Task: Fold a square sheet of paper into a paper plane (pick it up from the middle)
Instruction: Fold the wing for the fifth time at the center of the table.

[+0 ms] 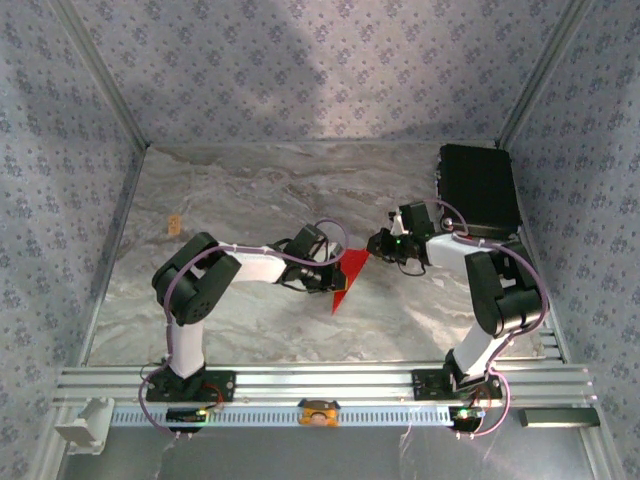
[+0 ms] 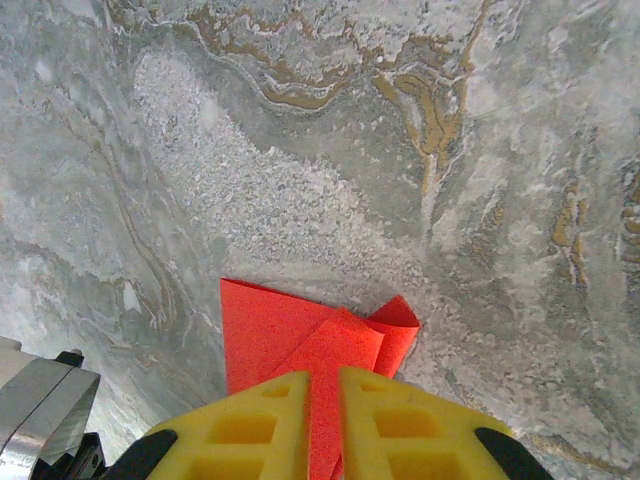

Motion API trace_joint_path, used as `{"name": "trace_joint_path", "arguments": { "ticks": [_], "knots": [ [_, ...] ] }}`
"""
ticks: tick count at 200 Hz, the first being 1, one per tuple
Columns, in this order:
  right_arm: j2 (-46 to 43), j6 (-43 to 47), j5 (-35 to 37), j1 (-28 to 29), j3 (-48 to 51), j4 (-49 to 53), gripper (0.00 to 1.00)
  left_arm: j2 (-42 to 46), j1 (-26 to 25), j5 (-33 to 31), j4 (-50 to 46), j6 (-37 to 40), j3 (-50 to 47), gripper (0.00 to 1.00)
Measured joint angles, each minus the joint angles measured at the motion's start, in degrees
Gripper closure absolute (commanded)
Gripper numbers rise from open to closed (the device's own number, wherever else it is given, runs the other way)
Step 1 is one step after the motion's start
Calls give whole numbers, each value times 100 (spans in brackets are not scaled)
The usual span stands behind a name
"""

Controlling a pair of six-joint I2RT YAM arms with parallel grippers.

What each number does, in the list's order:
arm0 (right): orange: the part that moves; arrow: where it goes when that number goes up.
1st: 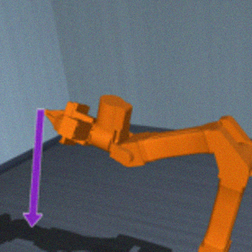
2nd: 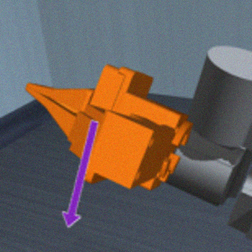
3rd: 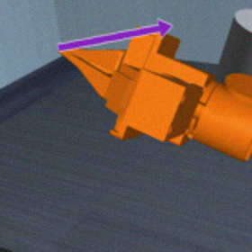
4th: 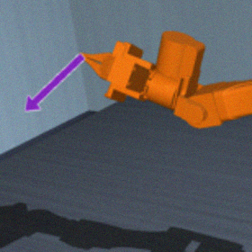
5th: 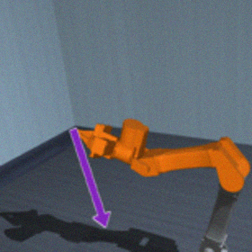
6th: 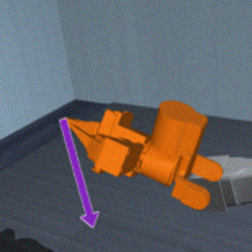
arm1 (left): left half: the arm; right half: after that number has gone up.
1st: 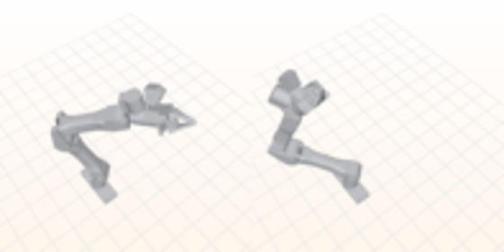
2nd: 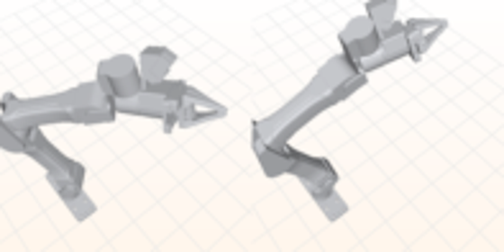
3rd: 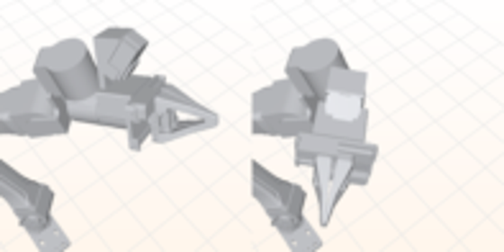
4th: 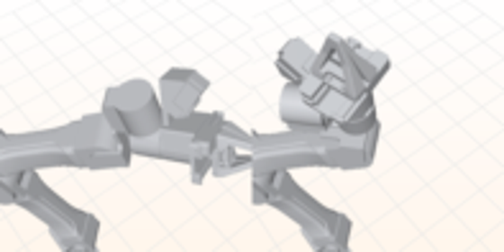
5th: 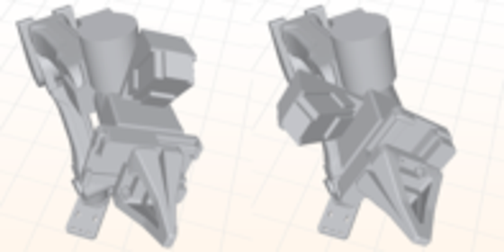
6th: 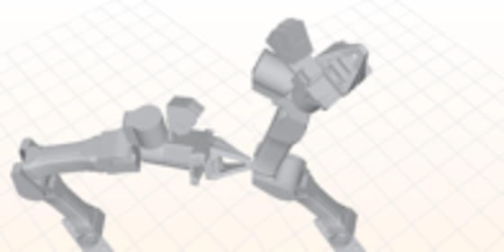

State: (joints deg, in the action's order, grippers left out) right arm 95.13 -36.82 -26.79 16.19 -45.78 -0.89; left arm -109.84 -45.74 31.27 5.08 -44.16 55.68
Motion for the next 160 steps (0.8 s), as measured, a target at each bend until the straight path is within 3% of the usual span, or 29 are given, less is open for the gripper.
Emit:
{"name": "trace_joint_path", "arguments": {
  "ticks": [160],
  "knots": [
    [-107,-20,-262,105,-68,109,82,-94,-2,105,-92,0,129,100]
  ]
}}
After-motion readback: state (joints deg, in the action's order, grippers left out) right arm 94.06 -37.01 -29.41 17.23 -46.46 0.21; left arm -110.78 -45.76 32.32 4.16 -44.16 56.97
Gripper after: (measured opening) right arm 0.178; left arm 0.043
